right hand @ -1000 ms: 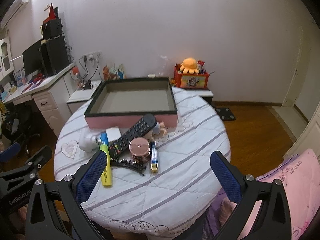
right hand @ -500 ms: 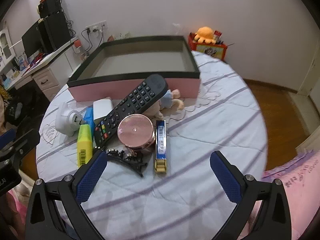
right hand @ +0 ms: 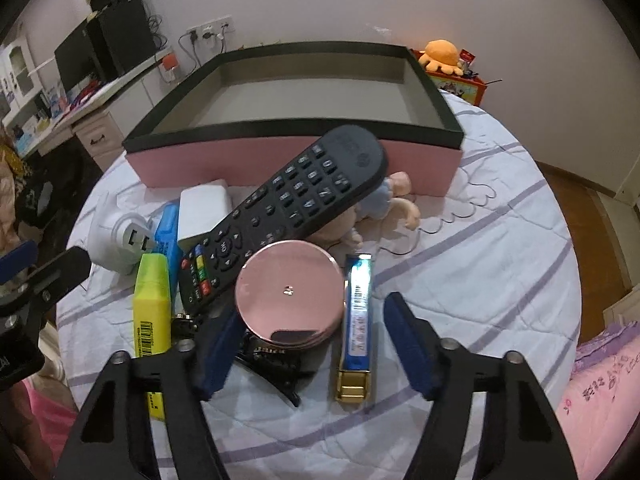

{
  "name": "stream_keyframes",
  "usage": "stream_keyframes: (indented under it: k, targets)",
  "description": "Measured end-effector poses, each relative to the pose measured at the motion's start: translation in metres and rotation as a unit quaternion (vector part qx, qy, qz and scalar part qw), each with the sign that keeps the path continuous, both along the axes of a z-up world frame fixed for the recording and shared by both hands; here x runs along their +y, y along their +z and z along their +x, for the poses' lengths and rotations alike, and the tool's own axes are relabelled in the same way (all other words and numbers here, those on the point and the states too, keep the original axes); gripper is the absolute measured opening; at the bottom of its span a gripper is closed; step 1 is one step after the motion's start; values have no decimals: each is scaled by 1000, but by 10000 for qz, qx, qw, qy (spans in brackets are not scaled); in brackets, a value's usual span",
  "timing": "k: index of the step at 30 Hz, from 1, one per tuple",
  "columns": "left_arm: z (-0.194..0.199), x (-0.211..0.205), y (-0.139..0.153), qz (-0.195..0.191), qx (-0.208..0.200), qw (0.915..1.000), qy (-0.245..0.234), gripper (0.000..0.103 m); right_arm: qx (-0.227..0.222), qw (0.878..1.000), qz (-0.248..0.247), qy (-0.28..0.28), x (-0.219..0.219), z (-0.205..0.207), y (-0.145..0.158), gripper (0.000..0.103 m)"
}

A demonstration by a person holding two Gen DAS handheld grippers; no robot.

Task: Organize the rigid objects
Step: 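Reach the right gripper to the rose-gold jar and grasp it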

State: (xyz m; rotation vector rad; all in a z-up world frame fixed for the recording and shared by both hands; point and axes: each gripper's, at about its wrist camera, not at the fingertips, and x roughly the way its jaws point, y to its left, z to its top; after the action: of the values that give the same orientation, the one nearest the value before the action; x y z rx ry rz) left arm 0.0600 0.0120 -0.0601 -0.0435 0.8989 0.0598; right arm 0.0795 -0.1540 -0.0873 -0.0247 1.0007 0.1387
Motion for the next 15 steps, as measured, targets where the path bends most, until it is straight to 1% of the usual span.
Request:
stream_keyframes:
  k: [3,8,9,10,11,15]
  targets:
    - [1,2,-1,-1,1,10000,14,103,-4,10000,-37,17,3,1,-1,65]
    - [1,2,-1,6,9,10000,9,103,-54,9999,131,27,1,1,1,65]
    - [1,2,-1,12,15,10000,6,103,-74,9998,156,37,1,0,2,63]
    - [1,3,-1,11,8,10000,6,103,-112,9998,179,49,1,-1,4,54]
    - [1,2,-1,17,0,10000,7,103,-147,9996,234,85,1,-2,7,50]
    - [-2,0,-1,28,-36,10000,-18,103,-151,9997,163,134,4,-5,10,50]
